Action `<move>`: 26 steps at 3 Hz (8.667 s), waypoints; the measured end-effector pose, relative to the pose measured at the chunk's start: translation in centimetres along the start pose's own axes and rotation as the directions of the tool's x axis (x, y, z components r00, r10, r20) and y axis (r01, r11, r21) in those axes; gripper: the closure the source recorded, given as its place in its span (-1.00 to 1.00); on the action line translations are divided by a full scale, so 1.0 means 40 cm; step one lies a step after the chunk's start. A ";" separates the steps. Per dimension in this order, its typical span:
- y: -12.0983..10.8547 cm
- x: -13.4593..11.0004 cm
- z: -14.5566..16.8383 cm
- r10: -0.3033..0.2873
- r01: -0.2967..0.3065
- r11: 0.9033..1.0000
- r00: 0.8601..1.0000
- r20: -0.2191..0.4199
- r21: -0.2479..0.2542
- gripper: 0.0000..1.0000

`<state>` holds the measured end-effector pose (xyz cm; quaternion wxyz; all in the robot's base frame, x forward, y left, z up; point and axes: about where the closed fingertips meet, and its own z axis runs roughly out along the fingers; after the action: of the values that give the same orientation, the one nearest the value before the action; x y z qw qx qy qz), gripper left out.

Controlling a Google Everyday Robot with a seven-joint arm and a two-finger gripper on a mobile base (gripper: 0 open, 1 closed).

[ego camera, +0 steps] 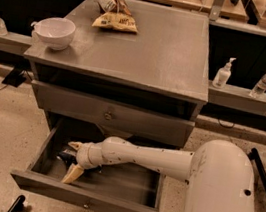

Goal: Pick blue chip bag from middle drawer and place on counter

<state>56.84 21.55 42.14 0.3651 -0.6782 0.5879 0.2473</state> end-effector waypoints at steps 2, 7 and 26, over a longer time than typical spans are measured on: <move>-0.004 -0.016 -0.019 0.003 -0.003 1.000 1.000 0.003 0.007 0.61; -0.046 -0.195 -0.285 -0.174 0.127 0.962 0.967 0.185 0.240 1.00; -0.717 -0.572 -1.144 -0.137 0.114 0.941 0.989 0.050 0.319 -1.00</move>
Offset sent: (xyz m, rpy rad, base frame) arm -0.0008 -0.0118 -0.0028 0.0379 -0.0239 -0.0647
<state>76.34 0.92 93.47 0.5046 -0.6378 0.5621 0.1503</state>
